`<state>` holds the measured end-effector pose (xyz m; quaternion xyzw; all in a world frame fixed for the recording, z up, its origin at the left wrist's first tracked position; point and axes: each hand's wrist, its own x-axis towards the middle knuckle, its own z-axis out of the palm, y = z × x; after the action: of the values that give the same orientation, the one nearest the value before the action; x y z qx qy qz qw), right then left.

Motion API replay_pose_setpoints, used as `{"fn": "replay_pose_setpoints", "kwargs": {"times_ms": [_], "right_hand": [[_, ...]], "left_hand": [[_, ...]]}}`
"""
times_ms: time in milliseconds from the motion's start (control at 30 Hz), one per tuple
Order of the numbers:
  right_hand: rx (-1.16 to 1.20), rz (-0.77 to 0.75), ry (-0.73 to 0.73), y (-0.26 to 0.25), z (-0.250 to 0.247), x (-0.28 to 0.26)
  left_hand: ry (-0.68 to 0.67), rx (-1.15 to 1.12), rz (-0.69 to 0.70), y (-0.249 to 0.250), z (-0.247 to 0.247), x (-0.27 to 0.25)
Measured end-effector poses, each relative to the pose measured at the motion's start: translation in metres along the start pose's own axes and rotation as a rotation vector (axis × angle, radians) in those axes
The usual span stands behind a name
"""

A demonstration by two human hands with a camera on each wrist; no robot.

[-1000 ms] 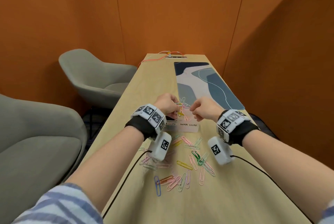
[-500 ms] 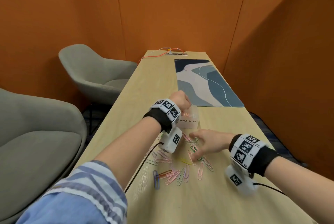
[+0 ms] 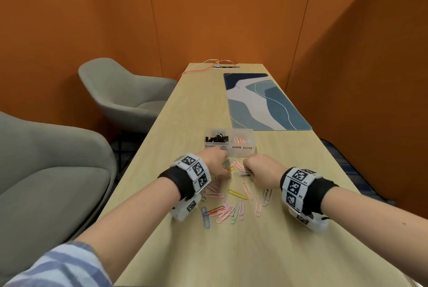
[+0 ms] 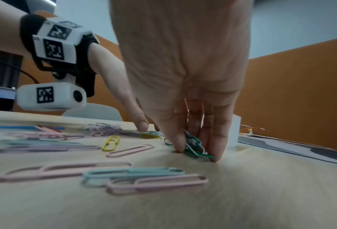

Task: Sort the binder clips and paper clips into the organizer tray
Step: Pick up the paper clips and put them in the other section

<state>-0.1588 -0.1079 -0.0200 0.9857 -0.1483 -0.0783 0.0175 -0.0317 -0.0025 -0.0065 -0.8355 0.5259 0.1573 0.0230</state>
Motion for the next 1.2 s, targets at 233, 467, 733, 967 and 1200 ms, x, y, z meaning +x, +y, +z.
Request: {"fn": "replay_pose_setpoints", "kwargs": {"times_ms": [233,467,733,967,1200], "right_hand": [[0.368,0.166,-0.057,0.019,-0.025,0.005],[0.796,0.317,0.152,0.035,-0.069,0.037],[0.706,0.359,0.14,0.028,-0.06,0.069],[0.598,0.302,0.254,0.037,-0.055,0.059],[0.584,0.399,0.06,0.032,-0.037,0.029]], "left_hand": [[0.092,0.004,0.006,0.005,0.0,0.012],[0.123,-0.045,0.023,-0.002,0.005,0.017],[0.031,-0.302,-0.027,-0.006,-0.02,0.016],[0.178,-0.589,-0.135,0.005,-0.057,0.03],[0.257,-0.616,-0.188,0.023,-0.062,0.059]]}}
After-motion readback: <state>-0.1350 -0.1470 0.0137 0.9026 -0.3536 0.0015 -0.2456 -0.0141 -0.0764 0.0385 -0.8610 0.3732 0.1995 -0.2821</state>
